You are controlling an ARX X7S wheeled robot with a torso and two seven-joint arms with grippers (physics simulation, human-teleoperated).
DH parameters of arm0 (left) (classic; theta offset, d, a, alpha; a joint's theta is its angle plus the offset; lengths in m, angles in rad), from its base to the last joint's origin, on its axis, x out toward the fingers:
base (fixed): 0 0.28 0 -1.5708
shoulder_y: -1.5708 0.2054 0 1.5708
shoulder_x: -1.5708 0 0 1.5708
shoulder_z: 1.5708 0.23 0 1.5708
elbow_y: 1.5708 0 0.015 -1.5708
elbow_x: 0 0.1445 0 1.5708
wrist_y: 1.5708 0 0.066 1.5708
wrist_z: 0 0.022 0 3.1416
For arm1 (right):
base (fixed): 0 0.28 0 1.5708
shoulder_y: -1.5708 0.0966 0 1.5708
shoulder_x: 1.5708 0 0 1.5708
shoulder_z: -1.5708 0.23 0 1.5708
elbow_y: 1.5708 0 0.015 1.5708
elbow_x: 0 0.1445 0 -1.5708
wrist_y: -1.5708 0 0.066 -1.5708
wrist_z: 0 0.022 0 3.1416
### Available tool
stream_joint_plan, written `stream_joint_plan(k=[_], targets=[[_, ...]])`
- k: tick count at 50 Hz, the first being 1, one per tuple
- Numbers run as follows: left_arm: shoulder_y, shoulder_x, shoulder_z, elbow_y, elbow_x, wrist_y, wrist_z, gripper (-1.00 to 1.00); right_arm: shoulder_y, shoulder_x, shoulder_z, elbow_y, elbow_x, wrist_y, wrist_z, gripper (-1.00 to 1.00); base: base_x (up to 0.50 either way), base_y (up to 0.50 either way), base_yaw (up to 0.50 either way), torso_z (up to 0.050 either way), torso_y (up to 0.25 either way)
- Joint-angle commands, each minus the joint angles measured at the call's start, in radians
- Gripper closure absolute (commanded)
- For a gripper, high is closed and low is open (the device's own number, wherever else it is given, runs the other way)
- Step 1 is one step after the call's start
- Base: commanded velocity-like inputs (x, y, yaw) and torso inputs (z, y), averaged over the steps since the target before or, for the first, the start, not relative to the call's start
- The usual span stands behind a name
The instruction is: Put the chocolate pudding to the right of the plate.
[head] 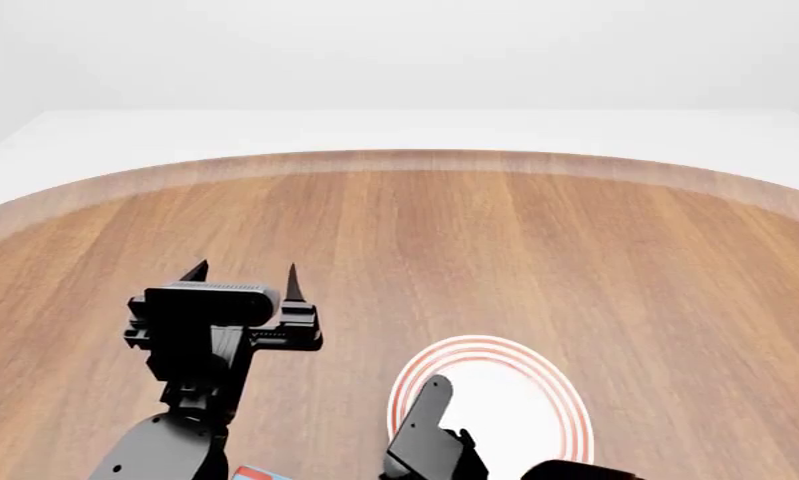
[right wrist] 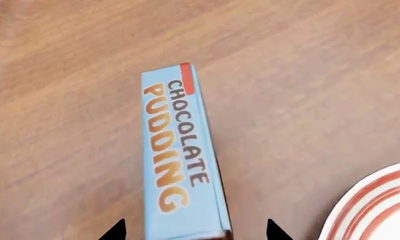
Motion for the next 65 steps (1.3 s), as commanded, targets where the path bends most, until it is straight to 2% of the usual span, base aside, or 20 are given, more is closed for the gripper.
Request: stream_joint_plan(k=[1,17,45,55,56,65], targets=[[0.001,-0.003,0.004,-0.004,-0.004,0.005,-0.004,-1.00,0.011,-0.013,-0.061,0.078,-0.029,-0.038,-0.028,-1.00,0.00,0.00,0.00,0.000,0.000],[0.002,-0.006,0.012,-0.006,-0.009,0.007,-0.007,-1.00,0.043,-0.029,-0.097,0.111,-0.020,-0.020,-0.050,-1.00,0.00,0.00,0.00,0.000,0.000],[0.005,-0.013,0.018,-0.012,-0.019,0.018,-0.017,-1.00,0.061,-0.054,-0.183,0.294,-0.064,-0.122,-0.133,-1.00,0.00,0.00,0.00,0.000,0.000],[0.006,-0.016,0.024,-0.015,-0.021,0.022,-0.019,-1.00,0.063,-0.054,-0.187,0.297,-0.054,-0.127,-0.146,-1.00,0.00,0.00,0.00,0.000,0.000],[0.007,-0.016,0.025,-0.015,-0.020,0.023,-0.020,-1.00,0.062,-0.053,-0.182,0.291,-0.050,-0.127,-0.144,1.00,0.00,0.00,0.00,0.000,0.000],[0.006,-0.020,0.026,-0.013,-0.024,0.022,-0.024,-1.00,0.060,-0.053,-0.167,0.286,-0.048,-0.134,-0.128,1.00,0.00,0.00,0.00,0.000,0.000]])
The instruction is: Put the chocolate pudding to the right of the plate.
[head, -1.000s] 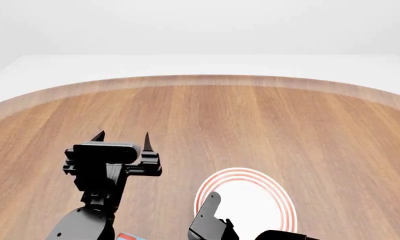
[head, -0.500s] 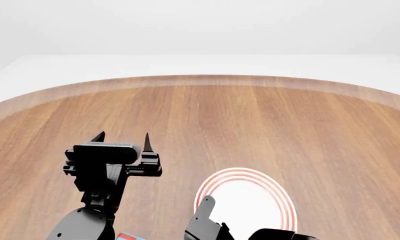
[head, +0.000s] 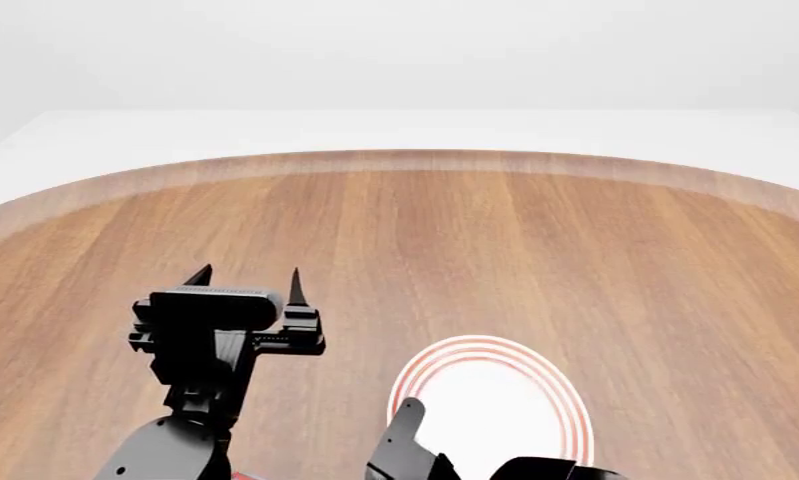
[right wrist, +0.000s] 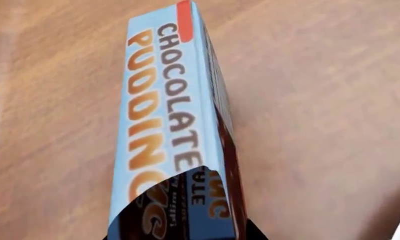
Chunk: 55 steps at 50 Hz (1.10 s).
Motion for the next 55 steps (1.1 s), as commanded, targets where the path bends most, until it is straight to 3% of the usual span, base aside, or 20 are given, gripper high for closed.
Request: stream_joint_plan(k=[1,10,17,33,55], targets=[[0.000,-0.004,0.003,0.000,-0.003,0.001,-0.004,-1.00,0.000,0.000,0.005,-0.001,0.003,-0.012,0.000,1.00,0.00,0.00,0.00,0.000,0.000],[0.001,-0.009,0.000,0.010,-0.009,-0.001,-0.010,-1.00,0.004,0.013,0.059,-0.080,0.027,0.006,0.046,1.00,0.00,0.00,0.00,0.000,0.000],[-0.001,-0.014,-0.005,0.012,-0.015,-0.002,-0.013,-1.00,0.023,0.026,0.184,-0.226,0.118,0.117,0.128,1.00,0.00,0.00,0.00,0.000,0.000],[0.001,-0.018,-0.007,0.010,-0.021,0.006,-0.018,-1.00,0.004,0.053,0.300,-0.248,0.154,0.145,0.207,1.00,0.00,0.00,0.00,0.000,0.000],[0.004,-0.024,-0.004,0.000,-0.031,0.018,-0.021,-1.00,0.026,0.109,0.852,-0.274,0.303,0.337,0.496,1.00,0.00,0.00,0.00,0.000,0.000]])
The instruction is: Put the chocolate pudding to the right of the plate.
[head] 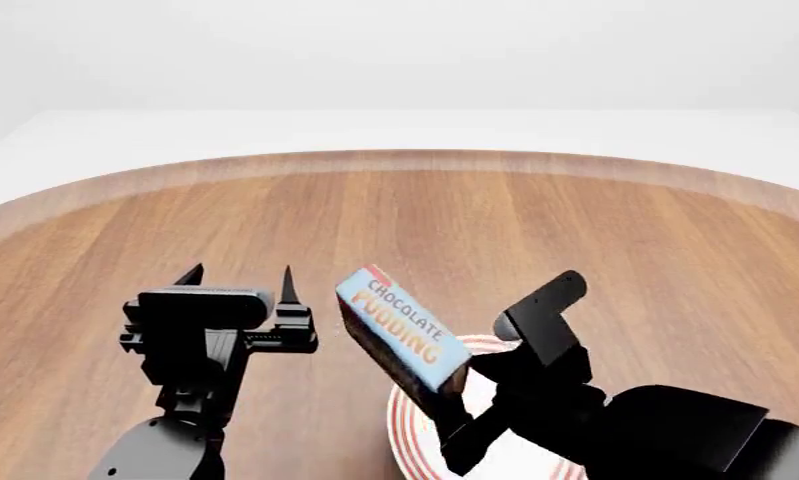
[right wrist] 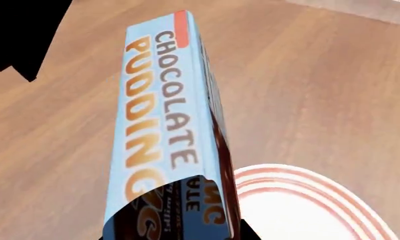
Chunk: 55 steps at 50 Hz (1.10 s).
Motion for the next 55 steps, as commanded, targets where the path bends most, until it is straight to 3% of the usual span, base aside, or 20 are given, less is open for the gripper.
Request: stream_joint_plan(k=[1,9,32,43,55], targets=[[0.000,-0.003,0.003,-0.003,-0.004,0.005,-0.002,-1.00,0.010,0.039,0.243,0.000,0.044,0.074,0.119,1.00,0.00,0.00,0.00,0.000,0.000],[0.001,-0.006,0.005,-0.008,-0.008,0.010,-0.002,-1.00,-0.027,0.093,0.394,0.027,0.058,0.087,0.163,1.00,0.00,0.00,0.00,0.000,0.000],[-0.002,-0.013,0.009,-0.006,-0.020,0.008,-0.010,-1.00,-0.126,0.210,0.537,0.293,-0.030,-0.035,0.127,1.00,0.00,0.00,0.00,0.000,0.000],[-0.001,-0.017,0.013,-0.001,-0.022,0.008,-0.015,-1.00,-0.187,0.257,0.537,0.395,-0.070,-0.112,0.059,1.00,0.00,0.00,0.00,0.000,0.000],[-0.001,-0.019,0.020,-0.003,-0.024,0.011,-0.019,-1.00,-0.193,0.264,0.427,0.569,-0.165,-0.243,-0.020,1.00,0.00,0.00,0.00,0.000,0.001]])
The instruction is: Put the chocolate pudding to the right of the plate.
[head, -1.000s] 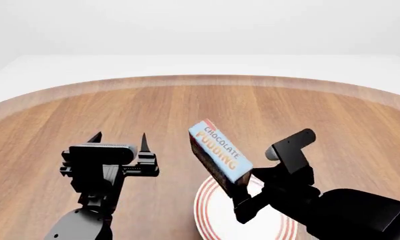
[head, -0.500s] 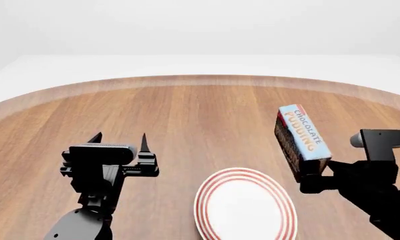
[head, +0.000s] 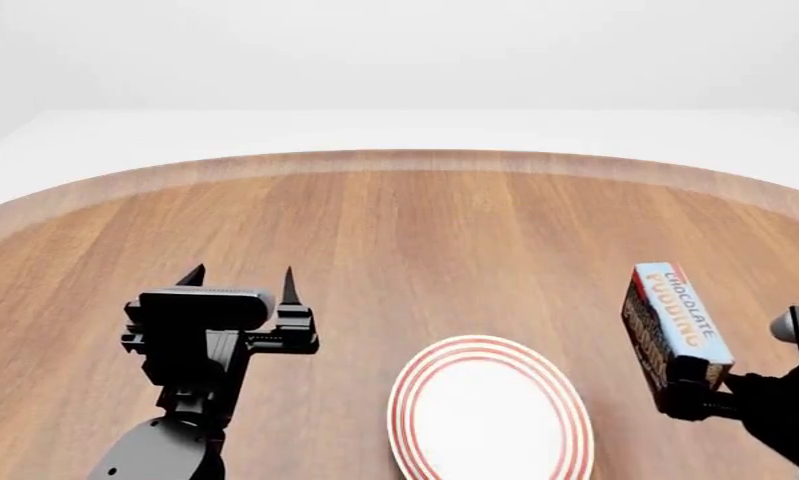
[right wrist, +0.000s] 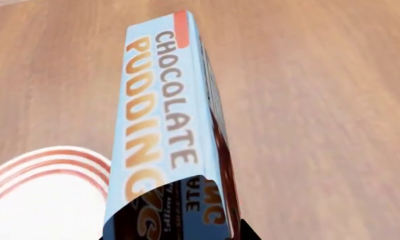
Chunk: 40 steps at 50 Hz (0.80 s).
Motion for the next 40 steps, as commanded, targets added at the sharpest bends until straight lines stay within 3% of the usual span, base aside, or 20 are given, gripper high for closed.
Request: stream_joint_plan(k=[1,23,40], targets=[[0.001,-0.002,0.004,0.001,-0.003,0.003,-0.004,-1.00,-0.004,0.013,-0.078,0.175,-0.085,-0.115,-0.083,1.00,0.00,0.00,0.00,0.000,0.000],[0.006,-0.007,0.013,-0.005,-0.005,0.012,-0.011,-1.00,-0.018,-0.012,-0.107,0.370,-0.149,-0.239,-0.120,1.00,0.00,0.00,0.00,0.000,0.000],[0.003,-0.010,0.017,-0.007,-0.011,0.013,-0.016,-1.00,-0.039,-0.013,-0.095,0.377,-0.147,-0.261,-0.123,1.00,0.00,0.00,0.00,0.000,0.000]])
